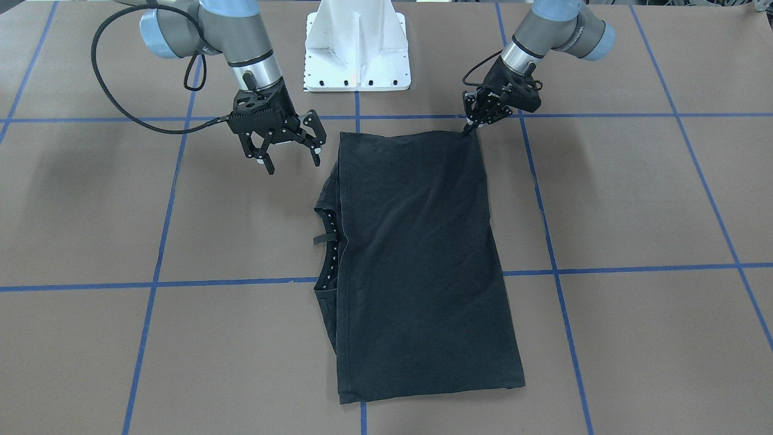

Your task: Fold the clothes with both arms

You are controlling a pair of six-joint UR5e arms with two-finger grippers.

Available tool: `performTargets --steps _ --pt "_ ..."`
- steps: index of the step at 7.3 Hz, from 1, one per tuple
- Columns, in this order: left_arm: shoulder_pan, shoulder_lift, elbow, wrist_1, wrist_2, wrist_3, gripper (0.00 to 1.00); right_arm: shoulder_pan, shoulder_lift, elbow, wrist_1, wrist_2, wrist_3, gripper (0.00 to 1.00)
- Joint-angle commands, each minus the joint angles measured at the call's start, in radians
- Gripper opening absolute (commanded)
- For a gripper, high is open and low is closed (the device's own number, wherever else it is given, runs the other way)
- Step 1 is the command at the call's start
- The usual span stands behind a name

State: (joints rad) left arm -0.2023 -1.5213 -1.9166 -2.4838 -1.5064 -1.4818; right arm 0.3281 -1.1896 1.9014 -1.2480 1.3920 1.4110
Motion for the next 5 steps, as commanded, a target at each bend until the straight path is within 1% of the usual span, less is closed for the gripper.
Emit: performTargets --steps 1,2,3,4,5 --pt "0.0 -0.007 -0.001 -0.001 0.0 0.0 0.0 -0.082 0.03 -0.054 -0.007 -0.123 0.188 0.94" --pt "0.0 -0.007 -0.001 0.0 0.0 0.0 0.0 -0.101 0.075 -0.108 -0.01 -0.16 0.271 0.86" --pt "0.0 -0.008 -0.001 0.0 0.0 0.0 0.0 -0.11 0.132 -0.183 -0.01 -0.194 0.342 0.81" --pt "0.0 -0.008 0.001 0.0 0.0 0.0 0.0 -0.11 0.154 -0.211 -0.01 -0.202 0.389 0.76" --pt "0.0 -0.01 0.001 0.0 0.0 0.0 0.0 -0.11 0.163 -0.209 -0.01 -0.2 0.458 0.73"
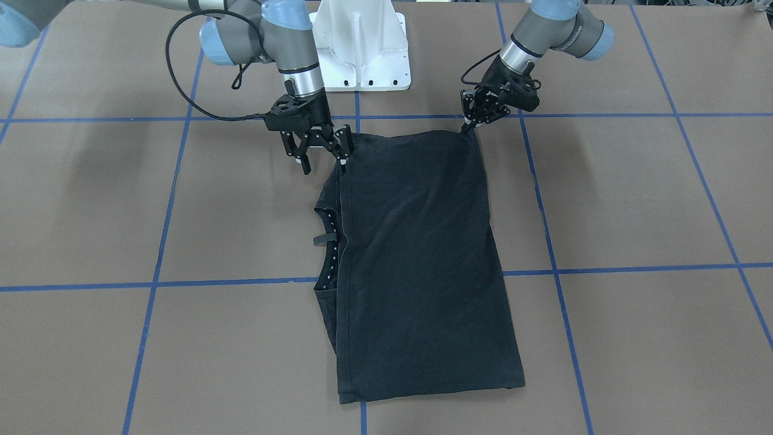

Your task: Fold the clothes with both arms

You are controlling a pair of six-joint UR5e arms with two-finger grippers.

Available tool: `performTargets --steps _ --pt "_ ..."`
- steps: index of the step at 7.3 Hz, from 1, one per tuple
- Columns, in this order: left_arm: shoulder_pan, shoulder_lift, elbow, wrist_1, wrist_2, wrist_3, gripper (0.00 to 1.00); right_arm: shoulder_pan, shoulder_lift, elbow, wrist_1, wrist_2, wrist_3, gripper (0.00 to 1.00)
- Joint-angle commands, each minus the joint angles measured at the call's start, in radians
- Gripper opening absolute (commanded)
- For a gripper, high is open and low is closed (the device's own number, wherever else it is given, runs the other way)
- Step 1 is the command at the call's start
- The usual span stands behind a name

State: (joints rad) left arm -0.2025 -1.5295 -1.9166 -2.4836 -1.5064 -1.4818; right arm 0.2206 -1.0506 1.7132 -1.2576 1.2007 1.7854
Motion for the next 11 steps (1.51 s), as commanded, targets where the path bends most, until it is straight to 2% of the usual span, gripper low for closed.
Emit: performTargets --steps 1,7,9,11 --pt "0.0 -0.001 0.001 0.0 0.0 -0.002 0.0 -0.003 0.021 -0.021 0.0 -0.007 0.086 0.73" --pt "0.002 -0.004 0.01 0.0 0.0 0.0 0.0 -0.046 0.009 -0.018 -0.016 -0.012 0.118 0.73" --pt "0.002 -0.004 0.011 0.0 0.0 0.0 0.0 -0.05 0.012 -0.02 -0.016 -0.012 0.118 0.58" --pt "0.003 -0.006 0.013 0.0 0.0 0.0 0.0 -0.05 0.018 -0.018 -0.016 -0.012 0.118 0.48"
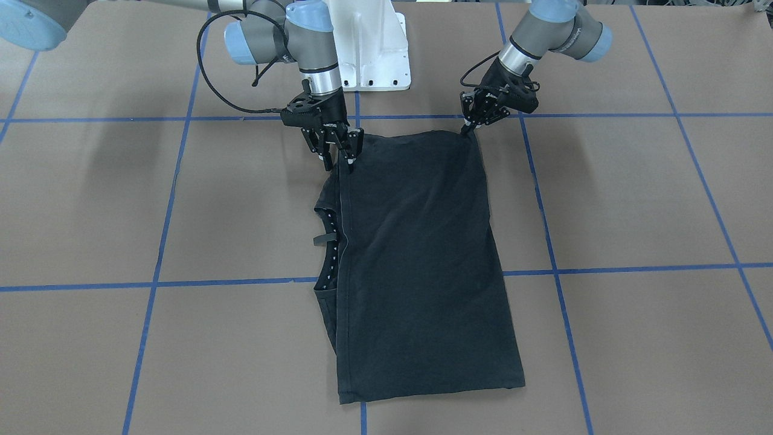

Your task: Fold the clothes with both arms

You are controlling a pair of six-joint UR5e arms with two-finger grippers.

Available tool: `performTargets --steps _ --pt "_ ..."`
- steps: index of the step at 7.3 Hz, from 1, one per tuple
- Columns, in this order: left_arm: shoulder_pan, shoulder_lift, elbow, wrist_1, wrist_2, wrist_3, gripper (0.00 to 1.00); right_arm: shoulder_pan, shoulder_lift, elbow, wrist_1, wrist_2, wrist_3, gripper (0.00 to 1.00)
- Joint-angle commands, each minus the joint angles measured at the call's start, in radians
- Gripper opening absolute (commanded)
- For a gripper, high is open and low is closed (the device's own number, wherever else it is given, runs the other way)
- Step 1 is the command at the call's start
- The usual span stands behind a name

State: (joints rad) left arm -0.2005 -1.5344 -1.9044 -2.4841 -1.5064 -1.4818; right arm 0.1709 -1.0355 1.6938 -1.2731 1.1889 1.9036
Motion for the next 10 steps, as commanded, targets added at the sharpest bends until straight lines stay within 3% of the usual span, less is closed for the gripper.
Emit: performTargets --steps 1,7,8,9,10 --pt "0.001 -0.001 0.001 -0.001 0.0 0.0 0.0 -0.008 -0.001 0.001 -0.002 0.0 0.0 0.47" --pt "0.001 -0.003 -0.001 -0.001 -0.002 0.0 0.0 -0.028 -0.004 0.003 -0.003 -0.035 0.0 0.47" --pt "0.001 -0.001 -0.002 -0.001 -0.002 0.0 0.0 -0.028 -0.001 0.004 -0.003 -0.035 0.0 0.36" --pt "0.001 -0.003 -0.002 -0.001 -0.002 0.0 0.0 -0.028 -0.003 0.007 -0.002 -0.035 0.0 0.06" --pt "0.001 -0.003 -0.004 -0.001 -0.002 0.0 0.0 -0.028 -0.011 0.009 -0.002 -0.037 -0.004 0.0"
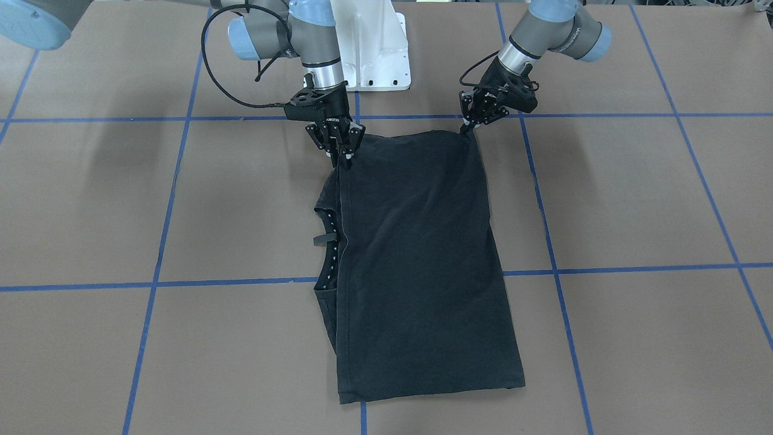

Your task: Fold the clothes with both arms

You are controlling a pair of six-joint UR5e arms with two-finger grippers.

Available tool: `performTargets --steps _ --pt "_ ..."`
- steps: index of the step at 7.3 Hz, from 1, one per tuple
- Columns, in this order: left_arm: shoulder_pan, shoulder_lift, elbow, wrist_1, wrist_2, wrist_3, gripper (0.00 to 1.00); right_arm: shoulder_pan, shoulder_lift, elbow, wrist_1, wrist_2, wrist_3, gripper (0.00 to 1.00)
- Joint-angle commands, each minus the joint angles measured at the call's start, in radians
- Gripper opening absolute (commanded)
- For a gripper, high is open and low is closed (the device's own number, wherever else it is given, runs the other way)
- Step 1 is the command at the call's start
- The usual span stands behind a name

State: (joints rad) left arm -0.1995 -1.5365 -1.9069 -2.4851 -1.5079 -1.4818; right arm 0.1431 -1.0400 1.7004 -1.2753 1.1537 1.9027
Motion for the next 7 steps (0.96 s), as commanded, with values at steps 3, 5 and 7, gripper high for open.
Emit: performTargets --steps 3,5,7 --pt "-0.003 0.001 -0.026 0.002 -0.003 0.003 0.0 -0.016 -0.038 0.062 -0.001 -0.051 -0.025 0.0" --pt "-0.004 0.012 -0.116 0.002 -0.015 0.006 0.0 -0.042 -0.119 0.192 -0.018 -0.051 -0.048 0.0" --pt "-0.001 0.03 -0.234 0.012 -0.031 -0.021 0.0 -0.124 -0.194 0.379 -0.129 -0.071 -0.045 0.0"
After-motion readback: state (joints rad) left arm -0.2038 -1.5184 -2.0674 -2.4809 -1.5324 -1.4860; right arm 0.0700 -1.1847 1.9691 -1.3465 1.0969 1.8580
